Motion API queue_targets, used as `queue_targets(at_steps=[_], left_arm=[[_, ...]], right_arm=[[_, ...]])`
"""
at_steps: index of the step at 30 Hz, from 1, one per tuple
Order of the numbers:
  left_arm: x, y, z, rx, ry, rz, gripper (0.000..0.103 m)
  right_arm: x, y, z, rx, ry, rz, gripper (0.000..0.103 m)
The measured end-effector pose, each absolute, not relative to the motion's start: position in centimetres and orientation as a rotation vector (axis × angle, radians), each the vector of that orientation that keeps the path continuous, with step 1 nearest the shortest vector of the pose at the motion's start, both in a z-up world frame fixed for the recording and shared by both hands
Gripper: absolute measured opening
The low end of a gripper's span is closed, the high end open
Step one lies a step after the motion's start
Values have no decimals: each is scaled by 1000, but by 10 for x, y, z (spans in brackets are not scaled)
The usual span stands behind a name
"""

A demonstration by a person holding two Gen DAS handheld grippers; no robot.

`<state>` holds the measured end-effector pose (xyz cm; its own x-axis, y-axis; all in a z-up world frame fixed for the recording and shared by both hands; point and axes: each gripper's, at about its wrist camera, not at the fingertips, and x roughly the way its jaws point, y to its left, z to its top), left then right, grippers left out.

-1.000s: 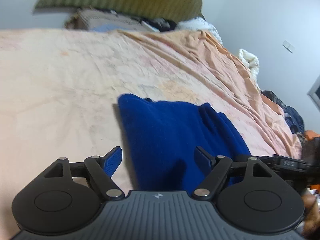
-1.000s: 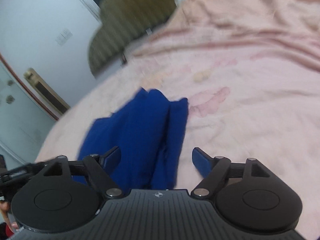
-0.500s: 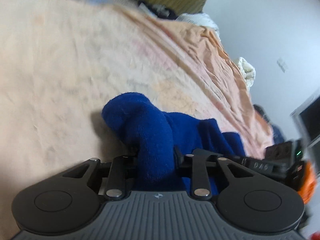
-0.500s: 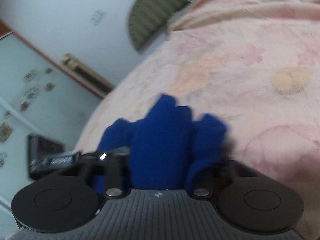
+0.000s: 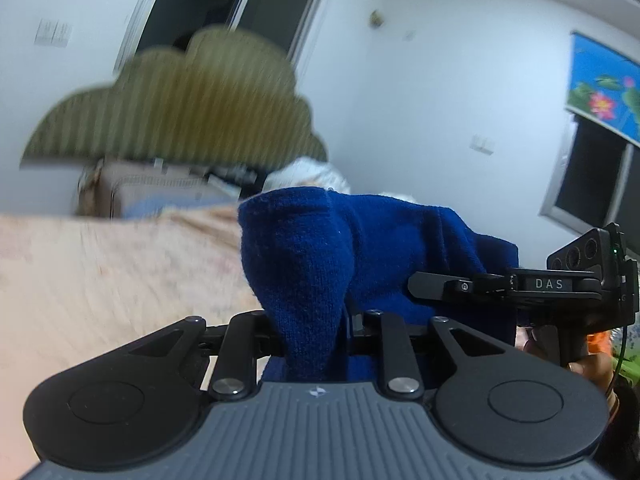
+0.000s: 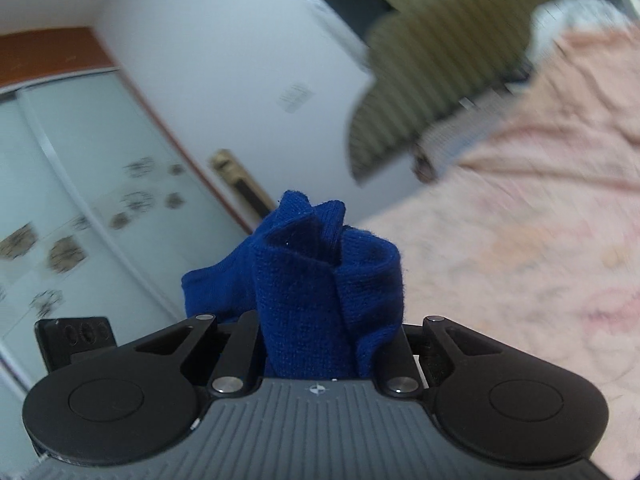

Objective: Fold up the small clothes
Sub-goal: 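Lift the folded blue sweater off the bed with both tools, then lower the sweater onto the bed with both tools and open them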

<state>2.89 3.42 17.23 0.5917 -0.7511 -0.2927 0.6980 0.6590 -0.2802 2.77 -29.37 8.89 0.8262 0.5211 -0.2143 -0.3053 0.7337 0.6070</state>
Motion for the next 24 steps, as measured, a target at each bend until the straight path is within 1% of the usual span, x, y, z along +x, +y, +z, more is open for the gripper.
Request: queue_targets(at_steps=[5,7,9,11,16,21,22,23,24], left_arm=[[-14,68,209,-100,352,-907,23],[-14,74,207,-95,369,-916,23],[-5,73,192,-83,414,-897,23],[11,70,169,-55,483,-858,23],[68,48,100,58,588,-744,23],[137,37,58,59,656,-668,23],[149,36,53,60,681,-639,27],[154,37,49,62,701,-615,28],[156,39,47,66,711,-585,28]], right_arm=[[-30,-259,146,528,331,541,21],[-46,-254,157,538,325,581,21],[-48,-252,154,576,347,612,21],[-36,-251,138,583,407,607,22],[30,-248,64,614,593,500,22],[108,-242,19,518,676,434,22],[119,-239,12,501,684,423,24],[128,-240,4,492,688,394,34],[135,-243,-1,468,685,335,40]])
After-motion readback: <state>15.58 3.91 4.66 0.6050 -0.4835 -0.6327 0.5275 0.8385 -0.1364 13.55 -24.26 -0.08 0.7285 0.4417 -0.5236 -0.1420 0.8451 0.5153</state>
